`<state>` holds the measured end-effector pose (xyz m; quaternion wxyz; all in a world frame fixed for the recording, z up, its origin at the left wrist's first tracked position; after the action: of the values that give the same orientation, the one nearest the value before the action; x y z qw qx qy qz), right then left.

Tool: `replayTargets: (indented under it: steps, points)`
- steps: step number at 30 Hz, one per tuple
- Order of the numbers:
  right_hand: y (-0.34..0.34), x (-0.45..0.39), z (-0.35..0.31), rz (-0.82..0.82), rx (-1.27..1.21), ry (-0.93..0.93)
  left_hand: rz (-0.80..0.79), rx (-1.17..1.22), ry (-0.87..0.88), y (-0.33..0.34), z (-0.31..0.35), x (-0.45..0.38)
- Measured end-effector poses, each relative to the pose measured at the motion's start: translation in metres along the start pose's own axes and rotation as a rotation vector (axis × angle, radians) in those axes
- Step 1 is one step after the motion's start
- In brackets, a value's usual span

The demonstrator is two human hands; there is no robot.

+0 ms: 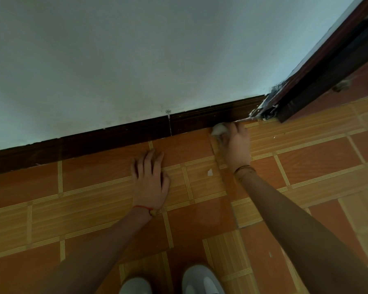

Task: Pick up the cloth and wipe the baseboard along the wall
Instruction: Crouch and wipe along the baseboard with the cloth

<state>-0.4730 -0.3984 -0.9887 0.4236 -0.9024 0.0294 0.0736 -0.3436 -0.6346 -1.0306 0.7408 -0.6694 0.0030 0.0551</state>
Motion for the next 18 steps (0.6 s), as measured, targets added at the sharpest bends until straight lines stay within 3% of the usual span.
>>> replayTargets:
  steps: [2,5,13,18]
  points:
    - [-0.019,-0.006,0.027,0.056,0.024,0.130,-0.008,0.024,0.000,0.000,0.000,0.000]
    - [-0.020,-0.006,0.026,0.071,0.003,0.145,-0.024,0.032,0.011,0.000,-0.006,0.003]
    - [0.070,0.037,-0.085,-0.090,-0.204,-0.025,0.028,-0.071,0.016,-0.015,-0.049,0.031]
    - [0.115,0.065,-0.154,-0.291,-0.185,-0.322,0.027,-0.077,-0.061,-0.018,-0.077,0.041]
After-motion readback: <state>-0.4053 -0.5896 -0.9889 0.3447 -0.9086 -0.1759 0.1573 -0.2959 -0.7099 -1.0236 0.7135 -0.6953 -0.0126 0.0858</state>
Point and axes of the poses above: each hand's wrist, its own x-axis away from the middle knuckle, its own y-axis out of the palm, z = x × y, the point moved 10 cm from there along -x, towards the middle knuckle, and after that the axes turned 14 degrees about -x, right-handed, at the moved point
